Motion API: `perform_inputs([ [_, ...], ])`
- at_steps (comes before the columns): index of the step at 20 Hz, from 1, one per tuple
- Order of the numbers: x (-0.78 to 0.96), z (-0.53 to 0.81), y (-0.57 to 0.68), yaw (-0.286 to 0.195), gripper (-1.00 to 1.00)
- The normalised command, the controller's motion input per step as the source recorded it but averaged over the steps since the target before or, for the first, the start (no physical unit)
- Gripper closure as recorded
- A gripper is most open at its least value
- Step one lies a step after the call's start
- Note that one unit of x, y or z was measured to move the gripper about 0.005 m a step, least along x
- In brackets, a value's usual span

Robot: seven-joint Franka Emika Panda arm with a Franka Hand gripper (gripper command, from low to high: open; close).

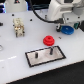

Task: Insert the blue gear onto the right peg, followed by the red gear

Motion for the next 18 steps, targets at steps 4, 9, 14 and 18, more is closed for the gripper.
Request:
perform_inputs([
  [4,-0.19,-0.12,-0.08,0.000,1.00],
  [9,-0.23,-0.11,-0.16,0.000,1.00],
  [14,0.09,0.44,-0.05,0.000,1.00],
  [18,0.34,0.59,-0.26,0.000,1.00],
])
